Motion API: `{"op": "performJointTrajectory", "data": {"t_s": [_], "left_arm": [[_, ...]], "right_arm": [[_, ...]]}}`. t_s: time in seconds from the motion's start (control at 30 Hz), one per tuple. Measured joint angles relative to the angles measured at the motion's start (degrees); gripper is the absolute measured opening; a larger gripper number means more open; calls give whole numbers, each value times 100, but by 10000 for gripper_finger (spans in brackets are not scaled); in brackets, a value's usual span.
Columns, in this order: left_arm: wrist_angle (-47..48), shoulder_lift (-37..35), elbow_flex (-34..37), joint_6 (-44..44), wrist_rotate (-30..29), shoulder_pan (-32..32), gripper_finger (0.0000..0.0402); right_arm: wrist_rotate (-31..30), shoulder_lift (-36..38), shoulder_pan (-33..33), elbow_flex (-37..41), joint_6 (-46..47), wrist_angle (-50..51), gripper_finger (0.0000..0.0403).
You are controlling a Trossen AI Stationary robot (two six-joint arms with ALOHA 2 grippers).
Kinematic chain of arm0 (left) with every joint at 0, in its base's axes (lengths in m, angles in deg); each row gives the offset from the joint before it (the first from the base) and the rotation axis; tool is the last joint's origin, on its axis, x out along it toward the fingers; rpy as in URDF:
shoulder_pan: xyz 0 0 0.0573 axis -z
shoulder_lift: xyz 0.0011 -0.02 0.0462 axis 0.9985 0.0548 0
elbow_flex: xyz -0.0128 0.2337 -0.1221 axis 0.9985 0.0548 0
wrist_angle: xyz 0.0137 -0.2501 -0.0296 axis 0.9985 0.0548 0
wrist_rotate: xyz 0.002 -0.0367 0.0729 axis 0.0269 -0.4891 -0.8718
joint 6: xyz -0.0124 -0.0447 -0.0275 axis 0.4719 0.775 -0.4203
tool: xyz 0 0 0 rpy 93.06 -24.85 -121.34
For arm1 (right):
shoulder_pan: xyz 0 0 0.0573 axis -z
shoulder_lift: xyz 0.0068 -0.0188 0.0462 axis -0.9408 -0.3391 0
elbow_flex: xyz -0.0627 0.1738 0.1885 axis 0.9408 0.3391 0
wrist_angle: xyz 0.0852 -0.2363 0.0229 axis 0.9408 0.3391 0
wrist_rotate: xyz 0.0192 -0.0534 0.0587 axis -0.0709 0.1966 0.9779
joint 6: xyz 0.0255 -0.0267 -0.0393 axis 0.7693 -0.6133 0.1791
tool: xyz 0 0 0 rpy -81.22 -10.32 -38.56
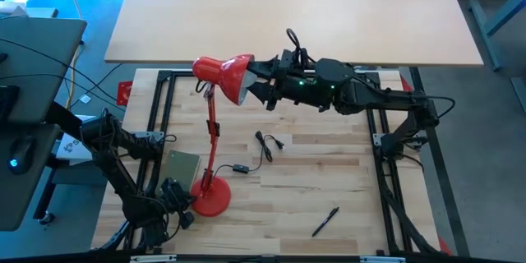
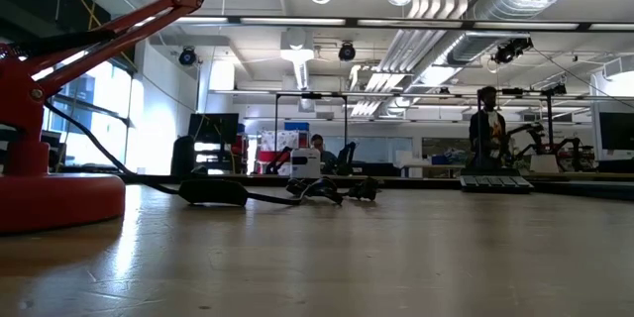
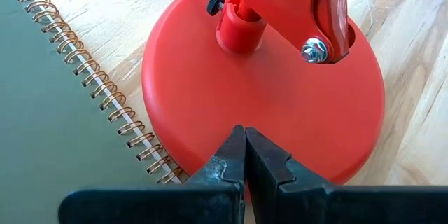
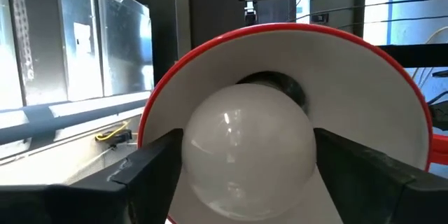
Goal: Screw lightbulb
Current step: Remove the white lightbulb from the red lamp
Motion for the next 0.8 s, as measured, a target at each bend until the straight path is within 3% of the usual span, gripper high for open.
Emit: {"op": "performJointTrajectory", "data": {"t_s": [0.3, 0.8], "left_arm": [[-57, 0, 2, 15, -4, 0, 0], [-82, -2, 2, 14, -2, 0, 0]], "right_arm": [[423, 11, -4, -2, -777, -24, 276], [916, 25, 24, -17, -2177, 250, 272]]}}
